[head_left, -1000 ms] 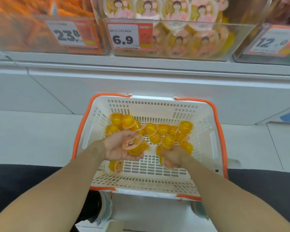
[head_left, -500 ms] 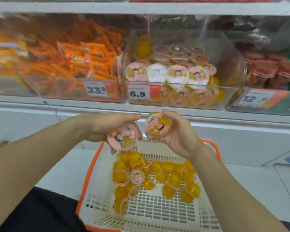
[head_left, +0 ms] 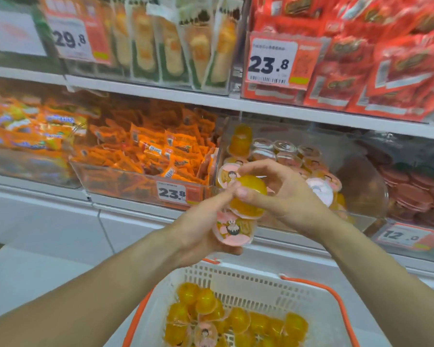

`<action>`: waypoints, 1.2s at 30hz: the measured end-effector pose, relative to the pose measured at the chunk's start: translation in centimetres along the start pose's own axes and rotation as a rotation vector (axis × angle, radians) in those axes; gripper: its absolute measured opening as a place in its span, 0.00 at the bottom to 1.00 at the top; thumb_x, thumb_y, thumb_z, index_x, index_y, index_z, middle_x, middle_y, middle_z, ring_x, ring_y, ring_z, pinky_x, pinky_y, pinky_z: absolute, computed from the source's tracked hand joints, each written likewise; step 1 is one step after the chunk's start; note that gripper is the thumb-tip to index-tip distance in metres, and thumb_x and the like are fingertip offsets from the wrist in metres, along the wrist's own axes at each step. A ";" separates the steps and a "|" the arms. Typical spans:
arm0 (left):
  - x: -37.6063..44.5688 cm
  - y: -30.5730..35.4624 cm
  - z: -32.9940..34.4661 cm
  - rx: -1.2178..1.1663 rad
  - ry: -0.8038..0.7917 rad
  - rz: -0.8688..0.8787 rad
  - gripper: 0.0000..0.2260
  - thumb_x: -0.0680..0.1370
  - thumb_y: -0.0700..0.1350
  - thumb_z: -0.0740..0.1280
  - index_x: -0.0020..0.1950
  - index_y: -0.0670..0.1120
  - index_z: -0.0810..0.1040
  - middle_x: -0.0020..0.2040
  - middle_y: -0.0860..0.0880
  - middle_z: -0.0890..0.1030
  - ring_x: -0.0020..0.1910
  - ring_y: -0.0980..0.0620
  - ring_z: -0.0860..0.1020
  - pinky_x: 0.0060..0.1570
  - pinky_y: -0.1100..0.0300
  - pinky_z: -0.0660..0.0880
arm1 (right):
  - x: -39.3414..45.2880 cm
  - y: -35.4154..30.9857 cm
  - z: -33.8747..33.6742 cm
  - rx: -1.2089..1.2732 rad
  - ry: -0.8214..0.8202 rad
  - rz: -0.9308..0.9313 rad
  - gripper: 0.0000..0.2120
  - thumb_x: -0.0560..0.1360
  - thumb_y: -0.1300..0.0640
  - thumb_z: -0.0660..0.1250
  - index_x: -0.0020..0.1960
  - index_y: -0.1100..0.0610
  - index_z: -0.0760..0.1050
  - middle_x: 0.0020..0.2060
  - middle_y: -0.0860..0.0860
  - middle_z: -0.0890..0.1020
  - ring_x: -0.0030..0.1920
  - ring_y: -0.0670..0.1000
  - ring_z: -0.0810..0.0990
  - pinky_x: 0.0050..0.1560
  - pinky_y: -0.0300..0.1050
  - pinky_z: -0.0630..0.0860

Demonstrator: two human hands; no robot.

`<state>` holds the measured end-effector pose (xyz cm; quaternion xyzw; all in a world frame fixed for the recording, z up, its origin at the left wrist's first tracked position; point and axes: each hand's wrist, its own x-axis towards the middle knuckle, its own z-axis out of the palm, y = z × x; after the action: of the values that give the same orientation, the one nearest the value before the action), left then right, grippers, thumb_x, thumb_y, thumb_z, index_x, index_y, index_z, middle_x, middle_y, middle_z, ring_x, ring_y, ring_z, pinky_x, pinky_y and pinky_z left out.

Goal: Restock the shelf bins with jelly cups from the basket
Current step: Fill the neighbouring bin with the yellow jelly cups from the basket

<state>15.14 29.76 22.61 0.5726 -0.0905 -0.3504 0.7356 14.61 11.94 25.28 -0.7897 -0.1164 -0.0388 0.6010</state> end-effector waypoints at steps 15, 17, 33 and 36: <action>1.8 0.4 -0.3 -0.232 0.188 -0.008 0.16 0.81 0.48 0.60 0.62 0.40 0.77 0.43 0.39 0.82 0.42 0.42 0.79 0.33 0.54 0.76 | 12.8 3.2 -2.3 -0.590 0.232 0.016 0.21 0.72 0.57 0.76 0.64 0.56 0.77 0.59 0.52 0.81 0.60 0.51 0.79 0.63 0.46 0.74; 2.0 0.2 -0.7 -0.215 0.196 -0.024 0.16 0.81 0.48 0.61 0.62 0.39 0.77 0.44 0.38 0.82 0.44 0.42 0.79 0.34 0.53 0.76 | 13.6 3.5 -2.4 -0.622 0.173 0.031 0.20 0.73 0.56 0.76 0.64 0.54 0.78 0.60 0.51 0.81 0.59 0.51 0.80 0.62 0.47 0.76; 2.0 0.9 -1.2 -0.358 0.208 0.041 0.19 0.81 0.45 0.53 0.56 0.34 0.77 0.46 0.33 0.82 0.46 0.37 0.78 0.33 0.53 0.77 | 8.3 1.2 -0.7 -0.616 0.293 -0.176 0.03 0.79 0.54 0.67 0.50 0.50 0.79 0.46 0.44 0.83 0.45 0.42 0.80 0.48 0.41 0.78; 2.2 1.0 -0.6 -0.390 0.255 0.094 0.14 0.82 0.41 0.57 0.59 0.34 0.77 0.47 0.36 0.84 0.44 0.41 0.81 0.39 0.48 0.81 | 4.4 0.3 -0.3 -0.418 0.131 -0.123 0.03 0.80 0.55 0.67 0.53 0.52 0.79 0.39 0.47 0.84 0.37 0.44 0.81 0.40 0.41 0.78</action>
<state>17.49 28.94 22.70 0.4546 0.0459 -0.2515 0.8532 18.97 12.14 25.97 -0.8843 -0.1147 -0.1498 0.4272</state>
